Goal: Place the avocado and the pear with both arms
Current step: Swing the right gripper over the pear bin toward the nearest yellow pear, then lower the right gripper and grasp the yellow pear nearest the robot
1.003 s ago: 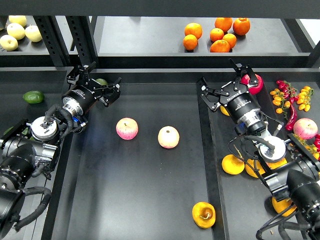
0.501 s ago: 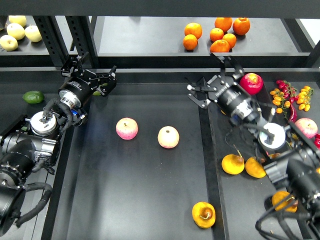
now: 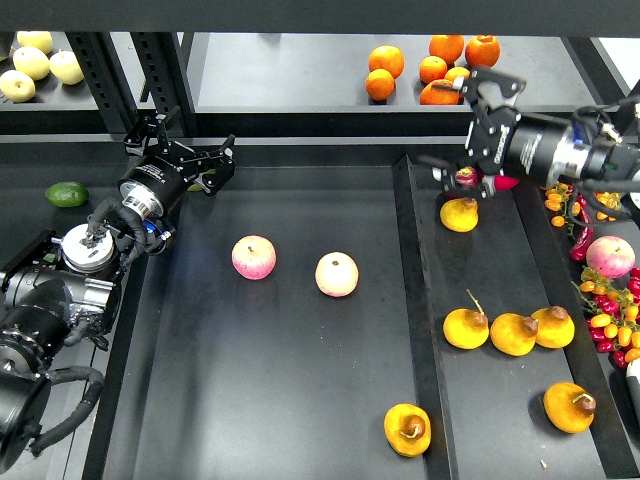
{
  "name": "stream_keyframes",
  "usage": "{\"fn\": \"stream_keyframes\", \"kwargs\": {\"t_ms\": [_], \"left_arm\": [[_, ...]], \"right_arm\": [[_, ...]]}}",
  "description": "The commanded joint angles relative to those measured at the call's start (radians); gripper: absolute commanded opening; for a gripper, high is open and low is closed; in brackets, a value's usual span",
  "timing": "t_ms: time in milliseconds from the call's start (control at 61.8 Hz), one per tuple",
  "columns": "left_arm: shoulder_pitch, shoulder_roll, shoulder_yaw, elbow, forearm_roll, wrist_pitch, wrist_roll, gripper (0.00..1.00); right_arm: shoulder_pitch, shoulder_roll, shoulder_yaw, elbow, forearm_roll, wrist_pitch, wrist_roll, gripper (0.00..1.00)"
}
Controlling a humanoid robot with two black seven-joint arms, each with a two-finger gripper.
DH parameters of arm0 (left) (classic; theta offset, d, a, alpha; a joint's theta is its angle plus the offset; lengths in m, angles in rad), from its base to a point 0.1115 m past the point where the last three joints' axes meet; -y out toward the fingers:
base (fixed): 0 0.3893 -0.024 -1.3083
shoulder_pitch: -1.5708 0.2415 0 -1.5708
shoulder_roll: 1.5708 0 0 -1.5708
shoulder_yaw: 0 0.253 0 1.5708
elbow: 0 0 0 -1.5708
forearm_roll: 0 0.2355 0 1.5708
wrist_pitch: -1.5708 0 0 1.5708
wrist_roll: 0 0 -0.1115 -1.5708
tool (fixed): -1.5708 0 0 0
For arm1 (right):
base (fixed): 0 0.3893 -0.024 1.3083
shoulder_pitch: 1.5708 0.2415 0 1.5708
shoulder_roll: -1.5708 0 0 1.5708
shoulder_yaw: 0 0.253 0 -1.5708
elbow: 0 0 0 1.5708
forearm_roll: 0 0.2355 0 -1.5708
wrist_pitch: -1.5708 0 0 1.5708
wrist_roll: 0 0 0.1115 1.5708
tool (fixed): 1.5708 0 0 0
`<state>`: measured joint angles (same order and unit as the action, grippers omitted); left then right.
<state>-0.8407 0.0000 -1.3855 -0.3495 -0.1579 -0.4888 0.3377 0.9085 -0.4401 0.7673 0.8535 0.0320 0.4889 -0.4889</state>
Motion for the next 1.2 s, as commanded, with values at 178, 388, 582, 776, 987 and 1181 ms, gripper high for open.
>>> {"fn": "stream_keyframes", "kwargs": {"t_ms": [178,388,582,776,987,1181], "left_arm": [[-0.003,0.000,0.002,0.001,0.000,0.000,0.000,0.99],[-0.003,0.000,-0.001,0.003,0.000,0.000,0.000,0.99],[-0.003,0.000,0.000,0.003,0.000,0.000,0.000,0.99],[-0.003,0.000,0.000,0.003,0.000,0.000,0.000,0.99],[-0.003,0.000,-0.001,0.003,0.000,0.000,0.000,0.99],[-0.002,0.000,-0.006,0.003,0.000,0.000,0.000,0.99]], "right_arm": [[0.066,-0.077,-0.318,0.079,-0.047,0.000,0.000,0.99],[0.066,-0.074,-0.468,0.079,-0.191,0.000,0.000,0.99],[0.066,-0.077,-0.546,0.105,-0.204,0.000,0.000,0.99],[0.069,-0.078,-0.622,0.122,-0.204,0.000,0.000,0.99],[0.061,-0.078,-0.704,0.154,-0.204,0.000,0.000,0.99],[-0.018,-0.080,-0.743,0.168,-0.207,0.000,0.000,0.99]]}}
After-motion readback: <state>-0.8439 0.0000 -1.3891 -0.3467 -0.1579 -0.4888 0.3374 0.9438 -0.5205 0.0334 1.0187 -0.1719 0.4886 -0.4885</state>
